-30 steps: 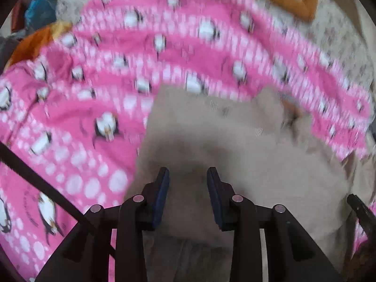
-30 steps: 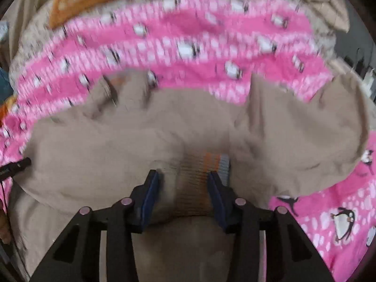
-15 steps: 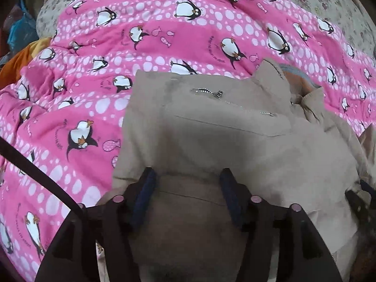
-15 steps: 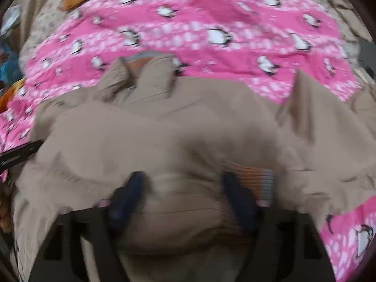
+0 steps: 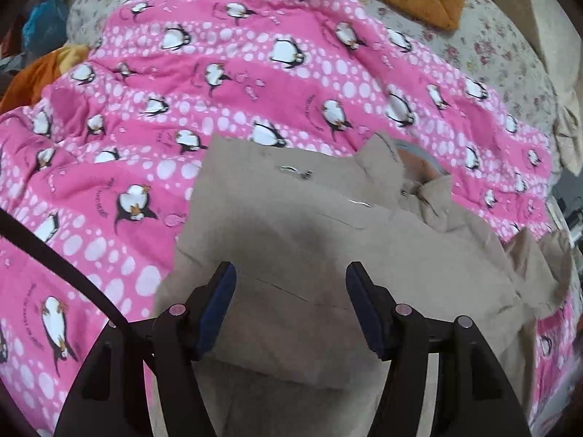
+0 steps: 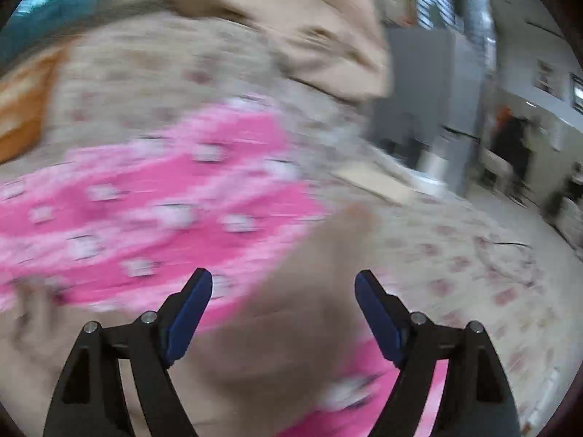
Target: Fold large clothes
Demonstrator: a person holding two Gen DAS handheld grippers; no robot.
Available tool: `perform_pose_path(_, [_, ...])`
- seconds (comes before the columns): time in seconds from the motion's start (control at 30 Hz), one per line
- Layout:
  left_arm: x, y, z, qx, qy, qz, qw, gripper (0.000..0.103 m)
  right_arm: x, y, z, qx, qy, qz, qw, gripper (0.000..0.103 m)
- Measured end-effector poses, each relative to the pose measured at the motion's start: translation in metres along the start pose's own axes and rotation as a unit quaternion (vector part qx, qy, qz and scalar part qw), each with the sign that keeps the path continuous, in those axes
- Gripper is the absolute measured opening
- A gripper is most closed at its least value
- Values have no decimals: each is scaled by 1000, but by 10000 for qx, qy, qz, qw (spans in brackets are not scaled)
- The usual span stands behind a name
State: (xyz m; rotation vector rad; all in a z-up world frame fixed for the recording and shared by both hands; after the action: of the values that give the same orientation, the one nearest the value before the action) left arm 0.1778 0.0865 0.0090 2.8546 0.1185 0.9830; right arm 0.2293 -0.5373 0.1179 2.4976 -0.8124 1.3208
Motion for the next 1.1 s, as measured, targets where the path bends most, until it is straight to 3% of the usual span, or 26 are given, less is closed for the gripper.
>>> perform_pose_path(0.1, [0,-8,7,-78,-147,-318,9994,45,8,47,57,119,-946,603,9936,84])
perform_pose_path(0.2, [-1,-13,12,-55,-230,-401,9989,45,-1,56,85,428,-1252,880,9873,84])
perform_pose_path(0.23, [1,-13,11,-10,-193,-372,9991,45,-5,52,94,516,-1369,780,9862,79])
perform_pose_path(0.27, [1,-14,11,51,-158,-336,9993,45,-8,50,99,422,-1376,586,9879,65])
perform_pose_path(0.3, [3,-15,10,146,-115,-296,9994,45,-9,46,101,309,-1332,415,9897,61])
perform_pose_path(0.33, [4,-16,9,202,-88,-277,9994,44,-8,40,99,266,-1165,212,9926,45])
perform_pose_path(0.37, [4,-17,9,207,-84,-276,9994,44,-5,37,94,328,-1083,134,9935,19])
perform_pose_path(0.4, [4,-18,9,204,-96,-296,9993,44,-3,36,89,273,-977,87,9948,15])
perform_pose_path(0.57, [2,-24,5,189,-109,-379,9990,44,31,34,-3,-3,537,145,9985,10])
perform_pose_path(0.63, [2,-25,-1,216,-49,-348,9991,45,33,17,-51,338,971,90,9947,10])
perform_pose_path(0.7, [2,-26,-7,268,29,-310,9992,45,28,-2,-80,695,1065,-10,9919,10])
perform_pose_path(0.77, [3,-29,-13,311,103,-328,9989,45,6,-40,-107,1246,966,-192,9873,10])
perform_pose_path(0.87, [6,-36,-23,380,276,-436,9979,44,-43,-103,-119,2038,475,-512,9765,10])
perform_pose_path(0.97, [10,-43,-33,490,464,-446,9967,45,-119,-190,-120,2625,-129,-1161,9578,10])
perform_pose_path(1.1, [13,-57,-39,506,564,-577,9955,45,-201,-274,-133,3199,-665,-1470,9336,10])
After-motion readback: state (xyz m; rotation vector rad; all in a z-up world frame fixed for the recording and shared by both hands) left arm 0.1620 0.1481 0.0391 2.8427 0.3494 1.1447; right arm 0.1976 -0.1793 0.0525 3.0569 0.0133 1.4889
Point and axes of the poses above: each gripper's, at about its wrist camera, not at the fingertips, and z roughly the way its jaws point, y to its right, x to its top, the point moved 5 cm from there along z, roughly the way its jaws point, and after that the axes turned 11 degrees about z, right-handed, at the moved point
